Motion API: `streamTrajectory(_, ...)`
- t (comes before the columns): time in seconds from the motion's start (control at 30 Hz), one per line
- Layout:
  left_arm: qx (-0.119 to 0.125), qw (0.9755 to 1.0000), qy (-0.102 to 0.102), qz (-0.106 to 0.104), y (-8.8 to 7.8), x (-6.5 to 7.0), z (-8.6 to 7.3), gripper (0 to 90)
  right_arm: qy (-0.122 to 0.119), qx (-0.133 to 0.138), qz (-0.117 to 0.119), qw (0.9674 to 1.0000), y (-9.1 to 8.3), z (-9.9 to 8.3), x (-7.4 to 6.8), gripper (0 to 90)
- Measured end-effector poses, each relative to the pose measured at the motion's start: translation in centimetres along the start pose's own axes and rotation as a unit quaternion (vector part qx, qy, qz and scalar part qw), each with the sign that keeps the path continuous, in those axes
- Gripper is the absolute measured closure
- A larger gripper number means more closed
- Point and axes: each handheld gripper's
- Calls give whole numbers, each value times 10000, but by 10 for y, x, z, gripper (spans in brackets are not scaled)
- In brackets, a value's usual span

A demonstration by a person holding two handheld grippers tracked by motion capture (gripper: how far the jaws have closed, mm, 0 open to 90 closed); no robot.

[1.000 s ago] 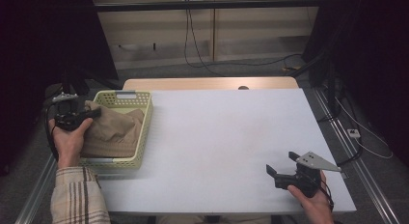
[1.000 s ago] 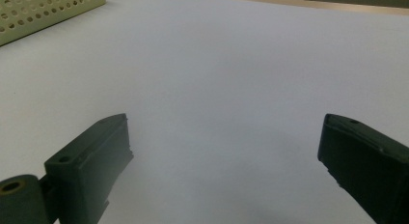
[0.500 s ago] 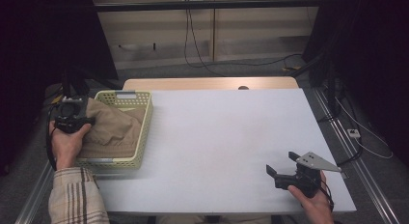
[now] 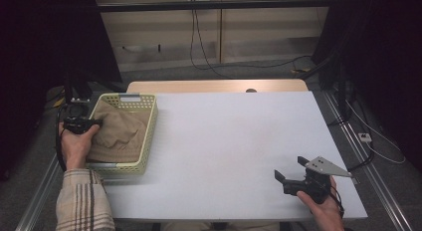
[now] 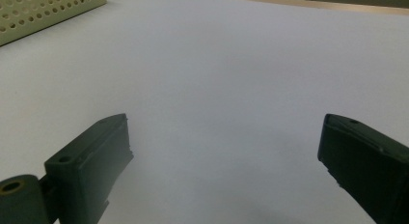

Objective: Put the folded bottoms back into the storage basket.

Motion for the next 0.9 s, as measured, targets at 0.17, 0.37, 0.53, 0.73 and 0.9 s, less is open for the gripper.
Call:
streamTrajectory(0.17, -175, 9998, -67, 7, 8, -2, 0, 834, 25, -16, 8, 10000, 0, 0, 0, 44)
streamTrajectory(0.37, -309, 9994, -111, 80, 12, -2, -1, 833, 4, -10, 7, 10000, 0, 0, 0, 45)
streamTrajectory(0.53, -400, 9989, -247, -5, 16, -4, -3, 833, -16, -8, 6, 10000, 0, 0, 0, 45)
streamTrajectory(0.73, -539, 9976, -442, -36, 21, -1, -5, 830, -45, -6, 4, 10000, -1, 0, 0, 47)
streamTrajectory(0.9, -617, 9968, -450, -225, 24, -2, -6, 825, -49, -4, 3, 10000, -1, 0, 0, 47)
Point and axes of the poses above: each handheld gripper's, and its own axes: y roughly forward along the jaws, z roughly out of its top, x roughly to its right, and after that the axes turned 13 degrees about -x, right-handed
